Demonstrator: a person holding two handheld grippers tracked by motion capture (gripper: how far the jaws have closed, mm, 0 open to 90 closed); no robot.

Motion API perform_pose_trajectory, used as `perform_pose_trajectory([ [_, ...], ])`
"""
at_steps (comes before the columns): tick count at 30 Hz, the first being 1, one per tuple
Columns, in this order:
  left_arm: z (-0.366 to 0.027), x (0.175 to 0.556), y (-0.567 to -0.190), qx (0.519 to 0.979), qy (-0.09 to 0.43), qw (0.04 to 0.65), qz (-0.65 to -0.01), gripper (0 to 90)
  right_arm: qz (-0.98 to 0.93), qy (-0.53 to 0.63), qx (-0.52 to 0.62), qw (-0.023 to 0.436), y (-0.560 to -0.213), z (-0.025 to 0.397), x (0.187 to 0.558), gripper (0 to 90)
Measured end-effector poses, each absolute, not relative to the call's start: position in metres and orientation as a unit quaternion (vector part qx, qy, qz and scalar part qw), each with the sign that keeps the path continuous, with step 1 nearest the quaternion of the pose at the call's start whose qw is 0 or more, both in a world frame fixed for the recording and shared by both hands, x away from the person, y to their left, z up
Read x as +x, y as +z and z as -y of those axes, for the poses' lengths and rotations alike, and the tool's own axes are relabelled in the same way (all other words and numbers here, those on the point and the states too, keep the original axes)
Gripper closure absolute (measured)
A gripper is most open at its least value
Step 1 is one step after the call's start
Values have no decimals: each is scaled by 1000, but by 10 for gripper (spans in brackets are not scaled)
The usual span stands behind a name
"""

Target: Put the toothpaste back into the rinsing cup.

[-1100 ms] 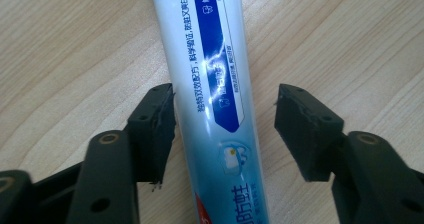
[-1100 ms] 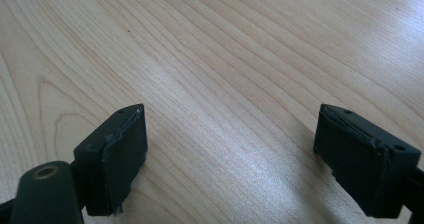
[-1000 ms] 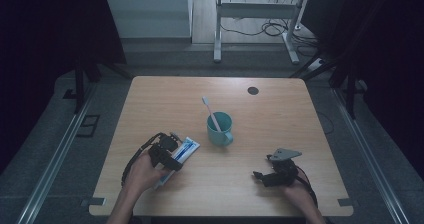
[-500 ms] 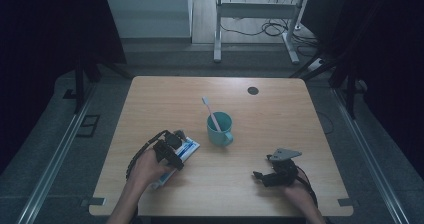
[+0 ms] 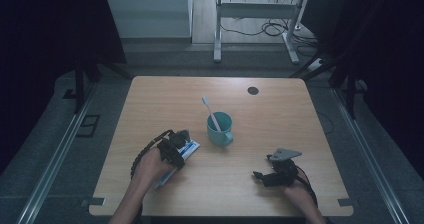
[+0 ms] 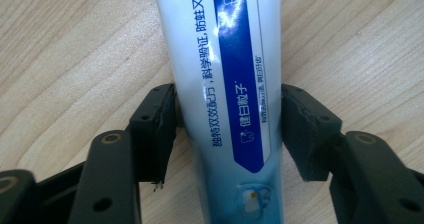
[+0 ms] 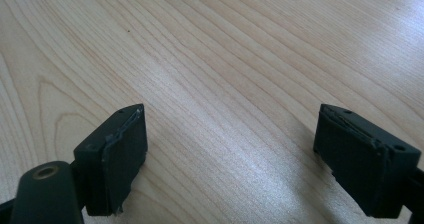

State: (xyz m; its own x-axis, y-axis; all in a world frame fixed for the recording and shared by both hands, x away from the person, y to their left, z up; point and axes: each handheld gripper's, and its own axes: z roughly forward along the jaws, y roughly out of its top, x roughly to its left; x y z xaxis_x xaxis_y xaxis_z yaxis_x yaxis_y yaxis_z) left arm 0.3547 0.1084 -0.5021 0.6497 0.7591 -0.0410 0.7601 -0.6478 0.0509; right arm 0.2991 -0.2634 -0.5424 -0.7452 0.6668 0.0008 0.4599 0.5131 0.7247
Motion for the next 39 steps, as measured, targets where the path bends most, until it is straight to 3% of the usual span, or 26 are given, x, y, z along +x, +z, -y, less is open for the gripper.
perform_pose_trajectory([
  [22,-108,355,-495,913,-15,31,-407,663,-859,368,328,141,-542,263,299,138],
  [39,-110,351,-489,919,-7,67,-389,713,-858,369,328,140,-542,263,299,138],
])
